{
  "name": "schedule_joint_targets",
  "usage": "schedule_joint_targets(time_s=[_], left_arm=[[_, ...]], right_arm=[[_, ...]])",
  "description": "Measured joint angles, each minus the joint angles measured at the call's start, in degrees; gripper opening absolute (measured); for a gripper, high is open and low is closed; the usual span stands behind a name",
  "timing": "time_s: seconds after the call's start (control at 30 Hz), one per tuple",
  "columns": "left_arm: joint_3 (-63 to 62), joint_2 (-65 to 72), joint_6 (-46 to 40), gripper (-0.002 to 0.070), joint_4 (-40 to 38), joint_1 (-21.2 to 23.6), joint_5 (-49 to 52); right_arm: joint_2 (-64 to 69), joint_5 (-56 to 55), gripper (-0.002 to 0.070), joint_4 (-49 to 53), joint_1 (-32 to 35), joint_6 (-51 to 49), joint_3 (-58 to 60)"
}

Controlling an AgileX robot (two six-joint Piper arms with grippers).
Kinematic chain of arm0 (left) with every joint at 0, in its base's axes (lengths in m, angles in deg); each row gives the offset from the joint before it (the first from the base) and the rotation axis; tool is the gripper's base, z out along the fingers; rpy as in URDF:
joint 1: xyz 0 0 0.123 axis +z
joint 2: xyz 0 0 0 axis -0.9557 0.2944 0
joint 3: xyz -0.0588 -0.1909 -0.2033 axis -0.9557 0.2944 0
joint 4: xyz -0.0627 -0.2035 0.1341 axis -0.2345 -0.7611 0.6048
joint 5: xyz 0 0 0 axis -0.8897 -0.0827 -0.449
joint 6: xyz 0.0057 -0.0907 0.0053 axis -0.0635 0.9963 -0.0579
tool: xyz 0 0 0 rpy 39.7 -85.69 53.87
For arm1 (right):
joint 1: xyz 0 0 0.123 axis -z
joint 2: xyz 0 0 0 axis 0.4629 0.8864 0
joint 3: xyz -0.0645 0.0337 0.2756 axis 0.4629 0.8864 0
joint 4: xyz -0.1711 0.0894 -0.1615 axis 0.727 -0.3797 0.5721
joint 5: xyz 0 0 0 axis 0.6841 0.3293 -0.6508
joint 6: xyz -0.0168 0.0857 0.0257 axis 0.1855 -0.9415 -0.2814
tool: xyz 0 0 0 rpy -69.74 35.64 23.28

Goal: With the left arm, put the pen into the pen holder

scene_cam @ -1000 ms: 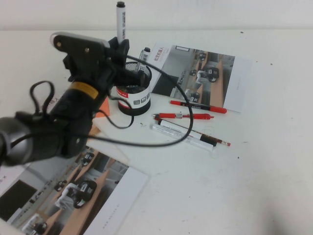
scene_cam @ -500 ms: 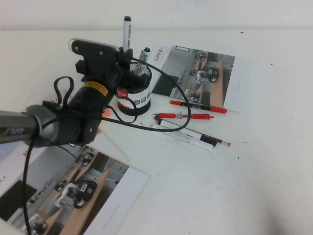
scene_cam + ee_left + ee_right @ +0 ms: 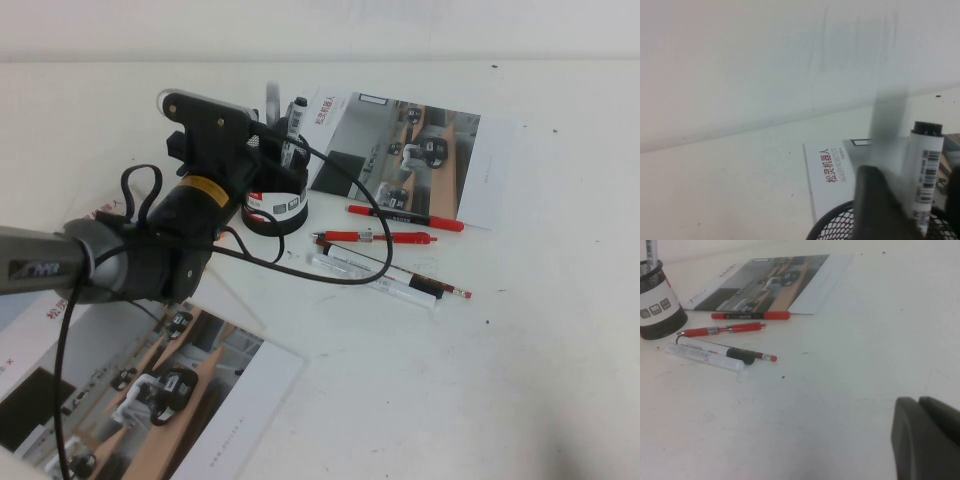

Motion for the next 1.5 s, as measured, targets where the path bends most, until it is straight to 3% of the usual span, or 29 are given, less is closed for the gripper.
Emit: schedule_joint_targets(time_s=[0.1,0.27,0.37,0.47,0.6,1.1,1.5], left_arm=[[-0.1,0.0,0.0,0.0347,-0.41,0.0,0.0],[-0.1,-2.21,-0.2,0.0379,-2.47,0.0,5.2],[-0.1,-6.74,-0.2,0.0321,-2.44,0.0,12.8],[0.41,-15.2,-1.04,0.0119,0.36,0.0,22.85],[3.96,-26.37,-1.4,0.0023,3.01,0.0,26.06],[34.95,-62.9,3.35,0.0001,3.58,0.0,27.01],[50.69,-68.01,5.53,0.0,2.51,0.0,23.43]], right_arm=[[0.0,0.0,-0.002,0.0,0.0,0.0,0.0],[0.0,0.0,-0.002,0.0,0.0,0.0,0.0],[0.0,0.0,-0.002,0.0,0.0,0.0,0.0],[0.0,0.0,-0.002,0.0,0.0,0.0,0.0],[0.0,0.0,-0.002,0.0,0.0,0.0,0.0],[0.0,0.0,-0.002,0.0,0.0,0.0,0.0],[0.0,0.0,-0.002,0.0,0.0,0.0,0.0]])
